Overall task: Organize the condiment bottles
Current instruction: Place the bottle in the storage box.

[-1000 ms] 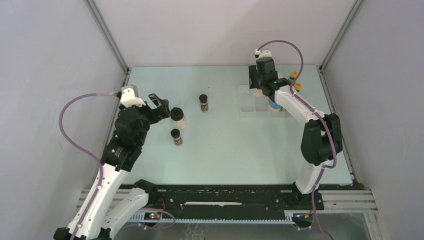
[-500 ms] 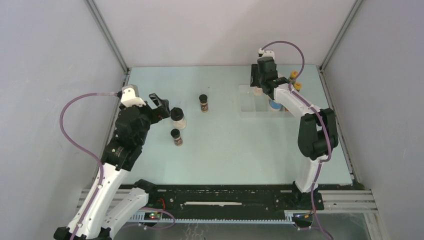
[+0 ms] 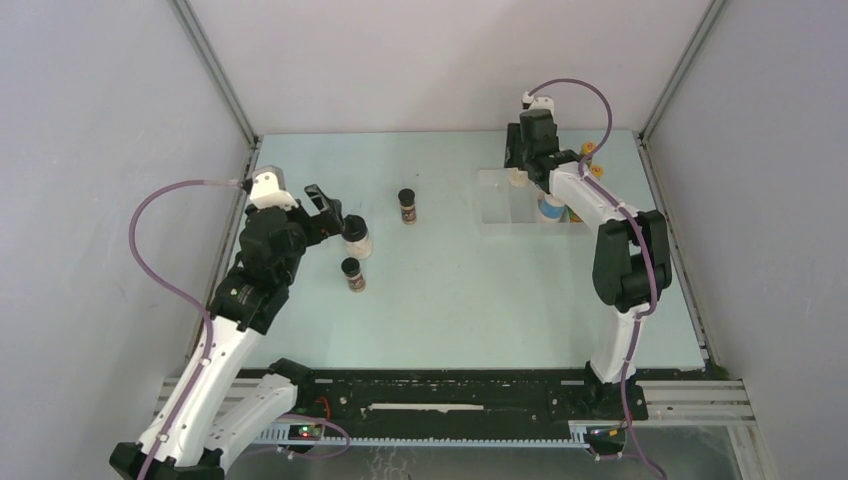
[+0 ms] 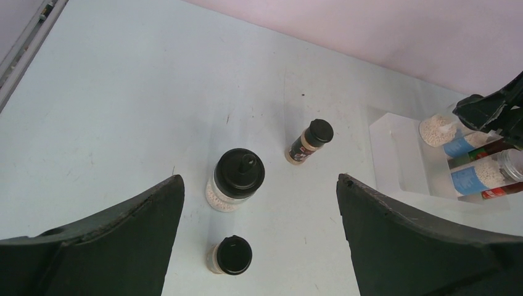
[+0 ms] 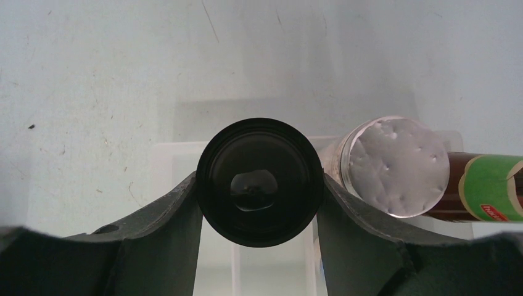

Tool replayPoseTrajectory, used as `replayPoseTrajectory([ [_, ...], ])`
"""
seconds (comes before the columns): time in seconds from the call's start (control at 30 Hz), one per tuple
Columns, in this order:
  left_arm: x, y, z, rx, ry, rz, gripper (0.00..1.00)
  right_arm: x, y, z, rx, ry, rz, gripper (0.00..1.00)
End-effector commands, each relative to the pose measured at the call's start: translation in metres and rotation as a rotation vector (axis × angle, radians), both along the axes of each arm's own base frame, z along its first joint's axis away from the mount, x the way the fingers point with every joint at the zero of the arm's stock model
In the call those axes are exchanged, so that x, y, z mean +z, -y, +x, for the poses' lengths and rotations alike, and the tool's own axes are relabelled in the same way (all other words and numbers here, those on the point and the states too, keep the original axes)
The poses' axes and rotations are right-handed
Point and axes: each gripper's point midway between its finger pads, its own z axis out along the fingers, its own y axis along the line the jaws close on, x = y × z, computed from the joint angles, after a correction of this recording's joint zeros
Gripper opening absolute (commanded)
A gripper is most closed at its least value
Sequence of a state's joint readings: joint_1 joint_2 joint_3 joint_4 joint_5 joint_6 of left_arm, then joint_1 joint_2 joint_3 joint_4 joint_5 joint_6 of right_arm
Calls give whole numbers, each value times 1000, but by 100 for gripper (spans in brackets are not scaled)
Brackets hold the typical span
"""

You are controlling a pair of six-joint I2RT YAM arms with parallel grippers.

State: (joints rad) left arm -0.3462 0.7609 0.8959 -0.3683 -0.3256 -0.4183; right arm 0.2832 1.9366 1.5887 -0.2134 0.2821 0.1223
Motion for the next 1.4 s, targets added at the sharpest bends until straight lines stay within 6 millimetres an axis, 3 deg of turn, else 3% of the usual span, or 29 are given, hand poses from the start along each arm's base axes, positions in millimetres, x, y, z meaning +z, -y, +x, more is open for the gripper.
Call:
replayPoseTrajectory([
  [0.0, -1, 0, 4, -2, 5, 11, 98, 45, 0, 25, -21, 139, 49, 0],
  [0.63, -2, 2, 10, -4, -1, 16, 98, 14, 2, 29, -14, 82, 45, 0],
  [0.97, -2, 4, 10, -11, 1, 11, 98, 23, 6, 22, -26, 105, 41, 0],
  [1.37, 1, 3, 4, -16, 15, -6, 98, 18, 4, 5, -26, 97, 38, 0],
])
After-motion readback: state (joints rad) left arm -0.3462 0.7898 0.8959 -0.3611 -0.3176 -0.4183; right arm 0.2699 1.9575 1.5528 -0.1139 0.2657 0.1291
